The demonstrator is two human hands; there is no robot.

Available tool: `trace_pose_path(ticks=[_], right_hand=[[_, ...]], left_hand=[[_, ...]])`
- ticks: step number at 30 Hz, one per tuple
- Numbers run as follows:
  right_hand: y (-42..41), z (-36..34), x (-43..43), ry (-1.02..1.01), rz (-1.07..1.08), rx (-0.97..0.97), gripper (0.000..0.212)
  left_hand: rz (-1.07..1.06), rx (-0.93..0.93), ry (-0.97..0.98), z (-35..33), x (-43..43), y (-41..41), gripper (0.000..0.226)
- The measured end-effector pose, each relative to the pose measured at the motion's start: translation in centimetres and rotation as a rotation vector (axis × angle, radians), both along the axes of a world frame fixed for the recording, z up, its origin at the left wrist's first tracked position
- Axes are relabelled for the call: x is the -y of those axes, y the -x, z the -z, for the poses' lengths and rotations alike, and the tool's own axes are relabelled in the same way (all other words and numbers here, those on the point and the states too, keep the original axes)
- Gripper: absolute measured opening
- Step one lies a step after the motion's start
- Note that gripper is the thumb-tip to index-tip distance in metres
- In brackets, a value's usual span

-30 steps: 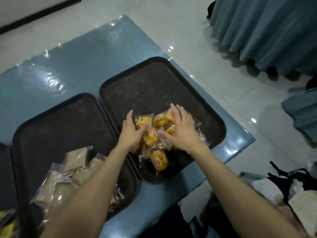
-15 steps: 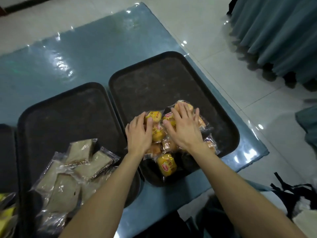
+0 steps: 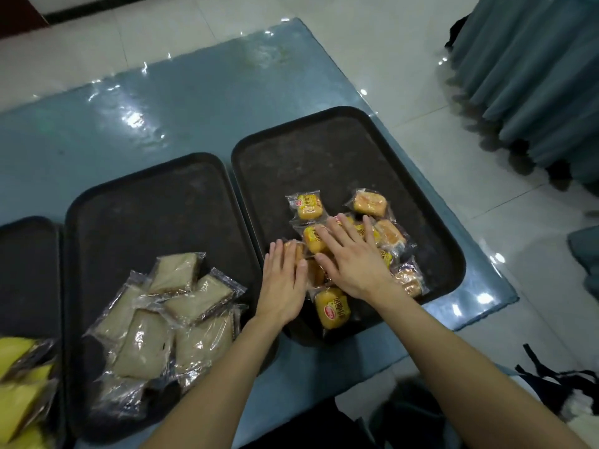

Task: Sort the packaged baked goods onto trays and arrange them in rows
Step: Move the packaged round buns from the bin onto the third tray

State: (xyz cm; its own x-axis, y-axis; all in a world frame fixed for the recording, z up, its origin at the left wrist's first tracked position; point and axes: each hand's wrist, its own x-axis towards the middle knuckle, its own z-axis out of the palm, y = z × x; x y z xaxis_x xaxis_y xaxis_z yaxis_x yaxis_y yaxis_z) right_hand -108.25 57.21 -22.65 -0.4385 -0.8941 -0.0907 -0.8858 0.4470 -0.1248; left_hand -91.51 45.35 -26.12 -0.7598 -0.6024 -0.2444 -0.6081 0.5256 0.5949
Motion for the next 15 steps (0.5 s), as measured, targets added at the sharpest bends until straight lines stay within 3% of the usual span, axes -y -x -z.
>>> trace_pose_path(ticks=[4, 8, 15], right_hand=[[-1.4, -2.9, 0.7, -0.033, 0.05, 0.031, 0.064], [-4.7, -6.8, 2.2, 0.019, 0.064, 0.006, 0.037], [-16.5, -12.8, 8.5, 0.092, -0.029, -0.036, 0.033]], left_hand=[[0.101, 0.077, 0.104, -3.0, 2.0, -0.9, 0.061], [0.217, 0.102, 0.306, -8.2, 5.1, -4.3, 0.043], [0.223, 0.153, 0.672, -14.8, 11.1, -18.5, 0.029]])
